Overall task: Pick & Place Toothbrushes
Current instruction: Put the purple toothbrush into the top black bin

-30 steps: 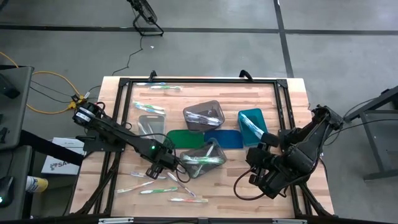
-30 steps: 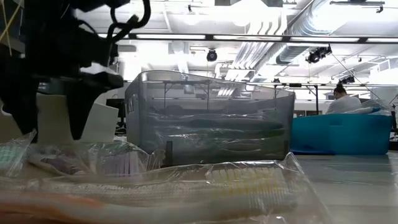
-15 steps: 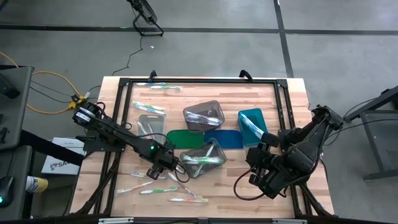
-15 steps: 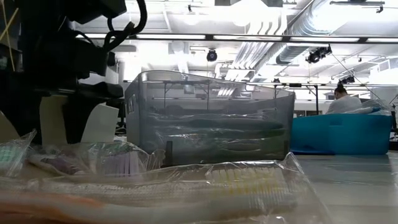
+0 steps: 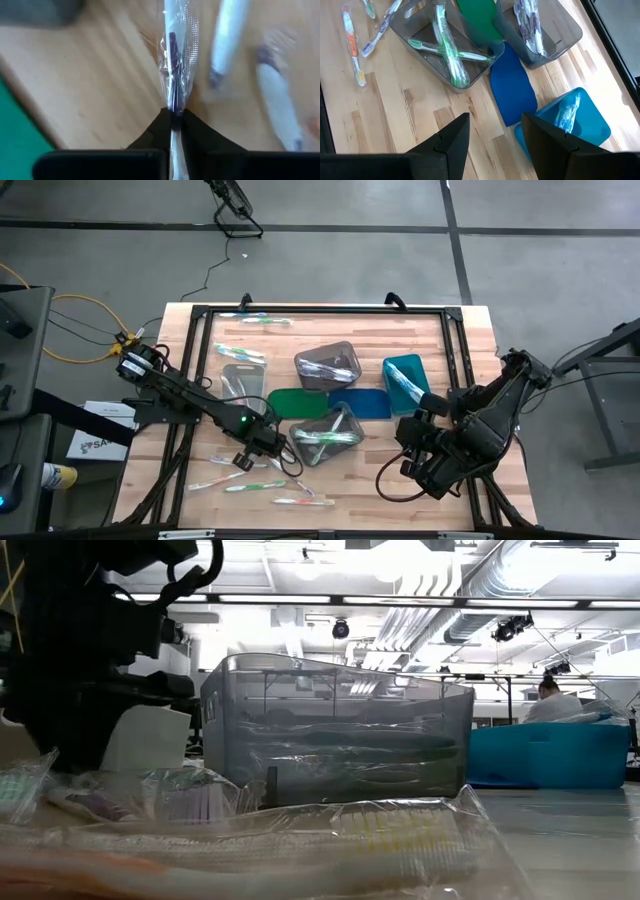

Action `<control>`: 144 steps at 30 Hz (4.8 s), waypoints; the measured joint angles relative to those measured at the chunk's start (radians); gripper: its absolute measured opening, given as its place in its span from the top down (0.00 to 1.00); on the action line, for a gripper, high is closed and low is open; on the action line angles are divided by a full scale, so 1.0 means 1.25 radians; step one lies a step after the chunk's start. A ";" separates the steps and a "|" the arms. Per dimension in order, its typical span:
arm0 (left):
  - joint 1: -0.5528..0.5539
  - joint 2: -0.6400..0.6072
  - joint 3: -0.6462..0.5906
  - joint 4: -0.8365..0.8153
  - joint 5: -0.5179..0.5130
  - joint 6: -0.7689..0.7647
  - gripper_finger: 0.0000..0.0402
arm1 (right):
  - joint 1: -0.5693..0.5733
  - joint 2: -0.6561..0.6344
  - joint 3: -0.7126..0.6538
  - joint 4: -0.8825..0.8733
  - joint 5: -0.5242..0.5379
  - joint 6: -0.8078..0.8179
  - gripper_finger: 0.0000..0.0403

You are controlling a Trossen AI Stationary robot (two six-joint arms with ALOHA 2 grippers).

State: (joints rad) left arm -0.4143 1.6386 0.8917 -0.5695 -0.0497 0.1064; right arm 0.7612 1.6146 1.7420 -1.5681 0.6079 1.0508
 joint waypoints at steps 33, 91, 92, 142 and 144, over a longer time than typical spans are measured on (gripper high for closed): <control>-0.004 -0.105 0.252 -0.209 0.146 -0.135 1.00 | 0.000 -0.020 0.000 -0.003 -0.004 -0.046 0.57; 0.536 0.144 0.435 -0.025 -0.050 0.430 1.00 | -0.293 -0.079 0.000 -0.002 0.057 -0.086 0.57; 0.536 0.144 0.435 -0.026 -0.050 0.417 1.00 | -0.298 -0.079 0.000 -0.002 0.056 -0.086 0.57; 0.058 0.063 0.446 -0.504 -0.066 -0.141 0.75 | -0.058 -0.079 0.000 -0.002 0.096 -0.013 0.57; 0.018 0.063 0.435 -0.492 -0.050 -0.215 0.73 | -0.041 -0.079 0.000 -0.002 0.096 -0.012 0.57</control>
State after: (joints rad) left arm -0.3917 1.7176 1.4351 -1.1843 -0.1122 -0.1626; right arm 0.7105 1.5162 1.7416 -1.5709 0.7279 1.0355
